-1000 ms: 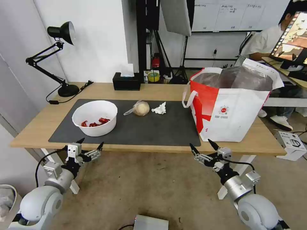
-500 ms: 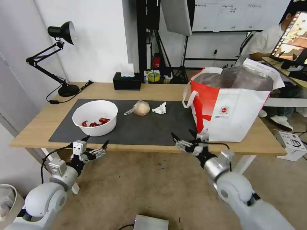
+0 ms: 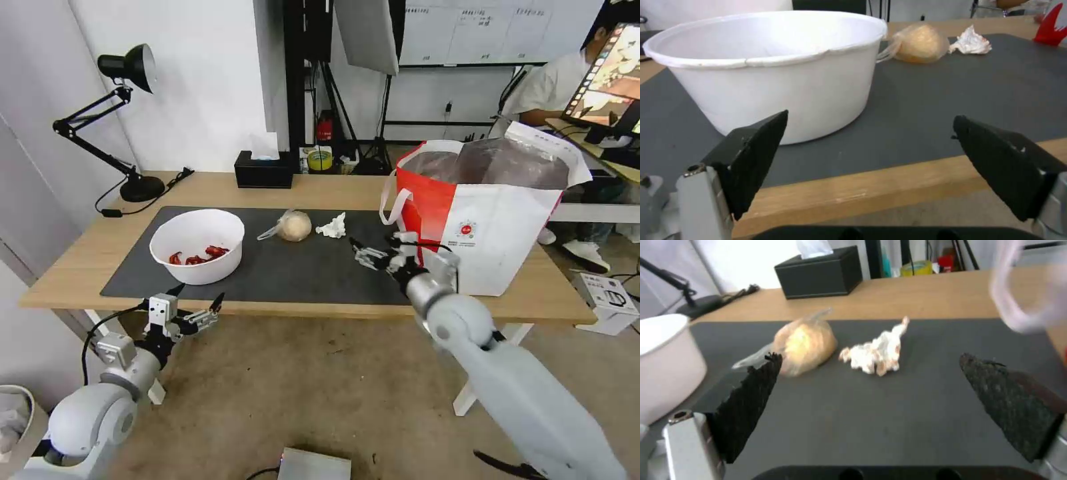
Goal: Pick up the trash from the table and place it into the takeout bag.
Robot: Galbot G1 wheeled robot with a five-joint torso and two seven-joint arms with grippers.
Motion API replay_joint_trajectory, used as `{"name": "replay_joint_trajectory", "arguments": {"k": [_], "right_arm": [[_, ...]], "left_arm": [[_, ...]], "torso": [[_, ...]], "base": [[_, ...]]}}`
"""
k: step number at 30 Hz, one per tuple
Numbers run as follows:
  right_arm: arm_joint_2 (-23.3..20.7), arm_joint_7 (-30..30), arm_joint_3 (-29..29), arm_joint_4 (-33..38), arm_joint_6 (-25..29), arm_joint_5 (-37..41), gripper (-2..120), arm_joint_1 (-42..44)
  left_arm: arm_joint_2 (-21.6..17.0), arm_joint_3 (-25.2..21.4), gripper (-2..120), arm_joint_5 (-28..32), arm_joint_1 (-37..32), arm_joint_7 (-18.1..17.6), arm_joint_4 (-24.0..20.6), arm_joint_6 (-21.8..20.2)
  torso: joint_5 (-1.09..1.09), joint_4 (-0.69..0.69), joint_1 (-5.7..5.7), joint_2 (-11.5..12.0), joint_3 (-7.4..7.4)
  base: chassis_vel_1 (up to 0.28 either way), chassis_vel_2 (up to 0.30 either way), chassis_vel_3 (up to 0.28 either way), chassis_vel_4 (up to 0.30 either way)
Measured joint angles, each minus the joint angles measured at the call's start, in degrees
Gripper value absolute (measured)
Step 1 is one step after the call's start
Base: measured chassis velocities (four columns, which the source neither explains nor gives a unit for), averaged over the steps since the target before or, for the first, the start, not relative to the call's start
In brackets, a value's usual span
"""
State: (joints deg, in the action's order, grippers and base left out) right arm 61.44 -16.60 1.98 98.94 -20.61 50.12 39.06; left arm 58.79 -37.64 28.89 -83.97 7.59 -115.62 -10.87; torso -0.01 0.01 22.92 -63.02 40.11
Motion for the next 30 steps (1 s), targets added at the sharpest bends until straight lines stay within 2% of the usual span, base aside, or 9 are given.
{"name": "replay_joint_trajectory", "arguments": {"k": [6, 13, 17, 22, 30], "right_arm": [[3.71, -5.19, 4.80, -6.22, -2.70, -1.60, 100, -7.47], [9.12, -12.68, 8.56, -16.20, -8.91, 0.20, 100, -16.40], [10.68, -13.54, 9.55, -20.31, -9.77, 0.75, 100, -18.89], [14.31, -13.19, 10.41, -28.90, -10.71, 1.95, 100, -23.41], [17.94, -12.13, 11.12, -35.85, -11.54, 2.44, 100, -27.11]], "left_arm": [[0.49, -0.02, 100, -0.16, -0.13, -0.02, -0.04, 0.00], [0.55, 0.03, 100, -0.19, -0.17, -0.09, 0.29, 0.00], [0.54, 0.09, 100, -0.19, -0.17, -0.09, 0.39, 0.00], [0.70, 0.30, 100, -0.19, -0.10, -0.07, 0.50, 0.01], [0.69, 0.36, 100, -0.19, 0.13, -0.05, 0.70, 0.24]], "torso": [[0.00, 0.00, 0.00, 0.00, 0.00], [0.00, 0.00, 0.00, 0.00, 0.00], [0.00, 0.00, 0.00, 0.00, 0.00], [0.00, -0.01, 0.00, 0.00, 0.00], [0.00, 0.00, 0.00, 0.00, 0.00]], "base": [[0.000, 0.000, 0.000, 0.000], [0.000, 0.000, 0.000, 0.000], [0.000, 0.000, 0.000, 0.000], [0.000, 0.000, 0.000, 0.000], [0.000, 0.000, 0.000, 0.000]]}}
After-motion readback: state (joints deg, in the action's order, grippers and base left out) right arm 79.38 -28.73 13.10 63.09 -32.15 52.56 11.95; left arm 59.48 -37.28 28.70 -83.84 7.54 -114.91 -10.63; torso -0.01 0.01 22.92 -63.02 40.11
